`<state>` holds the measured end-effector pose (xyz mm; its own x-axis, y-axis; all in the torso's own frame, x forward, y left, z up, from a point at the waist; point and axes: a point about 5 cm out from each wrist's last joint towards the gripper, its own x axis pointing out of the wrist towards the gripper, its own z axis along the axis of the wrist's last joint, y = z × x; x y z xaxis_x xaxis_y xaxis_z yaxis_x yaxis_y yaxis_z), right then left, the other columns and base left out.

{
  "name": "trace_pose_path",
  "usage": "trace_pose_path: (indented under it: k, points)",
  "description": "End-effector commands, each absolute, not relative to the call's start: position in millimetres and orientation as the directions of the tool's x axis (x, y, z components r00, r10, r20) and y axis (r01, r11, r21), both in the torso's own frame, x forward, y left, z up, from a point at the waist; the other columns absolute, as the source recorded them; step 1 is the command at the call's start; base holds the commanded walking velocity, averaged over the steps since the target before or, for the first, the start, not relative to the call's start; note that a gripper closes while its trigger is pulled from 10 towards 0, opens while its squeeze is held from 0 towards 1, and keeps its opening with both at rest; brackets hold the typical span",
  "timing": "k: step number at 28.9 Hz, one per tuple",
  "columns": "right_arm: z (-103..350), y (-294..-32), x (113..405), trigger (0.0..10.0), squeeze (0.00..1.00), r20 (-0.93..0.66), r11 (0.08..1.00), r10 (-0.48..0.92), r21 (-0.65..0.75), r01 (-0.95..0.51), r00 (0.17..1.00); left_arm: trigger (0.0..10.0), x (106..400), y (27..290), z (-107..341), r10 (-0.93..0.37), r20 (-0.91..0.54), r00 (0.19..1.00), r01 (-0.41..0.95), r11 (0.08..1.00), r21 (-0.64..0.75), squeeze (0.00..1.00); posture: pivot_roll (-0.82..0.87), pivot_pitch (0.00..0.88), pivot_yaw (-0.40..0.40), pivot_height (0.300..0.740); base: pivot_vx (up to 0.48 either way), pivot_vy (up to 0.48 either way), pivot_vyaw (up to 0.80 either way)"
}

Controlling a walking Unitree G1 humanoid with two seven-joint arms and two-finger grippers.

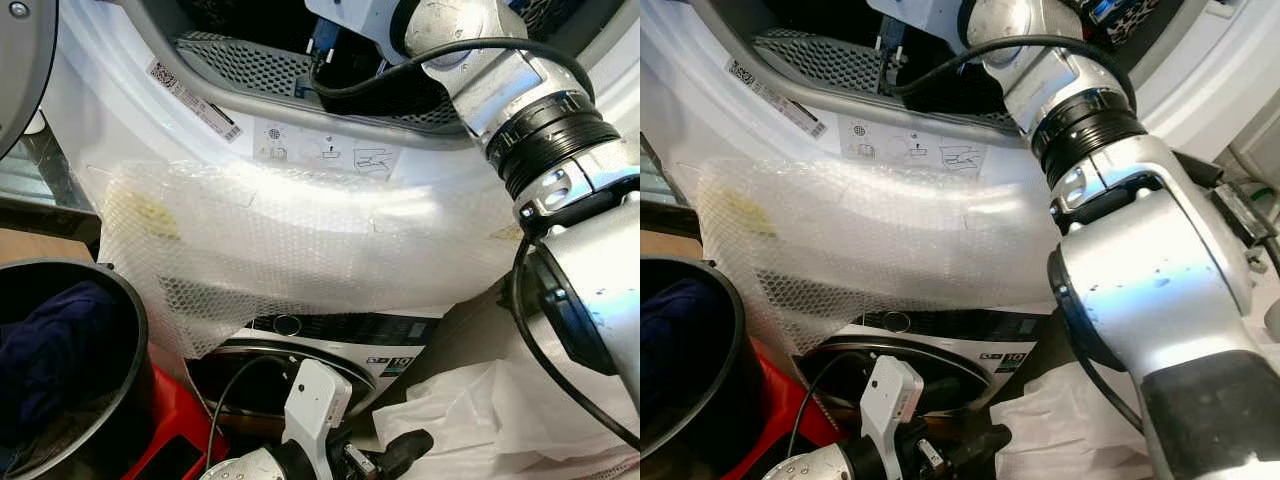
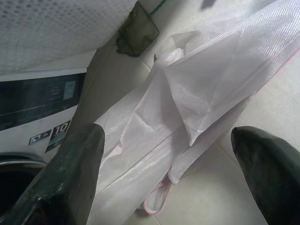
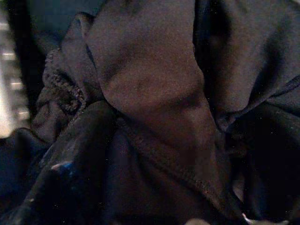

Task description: Clothes washing

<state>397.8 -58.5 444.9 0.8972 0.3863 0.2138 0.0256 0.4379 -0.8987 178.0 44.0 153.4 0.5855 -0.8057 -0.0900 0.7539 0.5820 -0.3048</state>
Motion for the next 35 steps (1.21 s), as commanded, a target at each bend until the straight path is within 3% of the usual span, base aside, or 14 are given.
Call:
trace_pose_path:
  k: [1, 6, 9, 20, 30, 35]
  points:
    - [455, -66, 396, 10.0, 0.00, 0.260, 0.502, 0.344, -0.863, 0.057, 0.902, 10.0, 172, 38, 157, -0.829, -0.074, 0.555, 0.772, 0.546, -0.324, 0.00, -0.14, 0.204, -0.236, 0.740, 0.000, 0.000, 0.00]
    - [462, -60, 393, 10.0, 0.00, 0.320, 0.602, 0.329, -0.796, 0.064, 0.888, 10.0, 170, 36, 158, -0.831, -0.071, 0.551, 0.774, 0.541, -0.329, 0.00, -0.14, 0.206, -0.243, 0.740, 0.000, 0.000, 0.00]
    - [464, -57, 392, 10.0, 0.00, 0.342, 0.606, 0.320, -0.791, 0.087, 0.884, 10.0, 169, 35, 158, -0.832, -0.070, 0.550, 0.774, 0.540, -0.331, 0.00, -0.14, 0.209, -0.247, 0.740, 0.000, 0.000, 0.00]
    - [489, -61, 381, 10.0, 0.00, 0.584, 0.701, 0.164, -0.636, 0.322, 0.795, 10.0, 161, 31, 158, -0.825, -0.070, 0.560, 0.759, 0.546, -0.355, 0.00, -0.12, 0.221, -0.276, 0.740, 0.000, 0.000, 0.00]
    - [507, -98, 376, 10.0, 0.00, 0.697, 0.598, 0.032, -0.587, 0.545, 0.716, 10.0, 160, 32, 158, -0.818, -0.075, 0.571, 0.750, 0.557, -0.357, 0.00, -0.12, 0.221, -0.274, 0.740, 0.000, 0.000, 0.00]
    - [508, -98, 375, 10.0, 0.00, 0.698, 0.586, 0.048, -0.599, 0.545, 0.715, 10.0, 160, 32, 158, -0.819, -0.076, 0.569, 0.752, 0.555, -0.356, 0.00, -0.13, 0.225, -0.265, 0.740, 0.000, 0.000, 0.00]
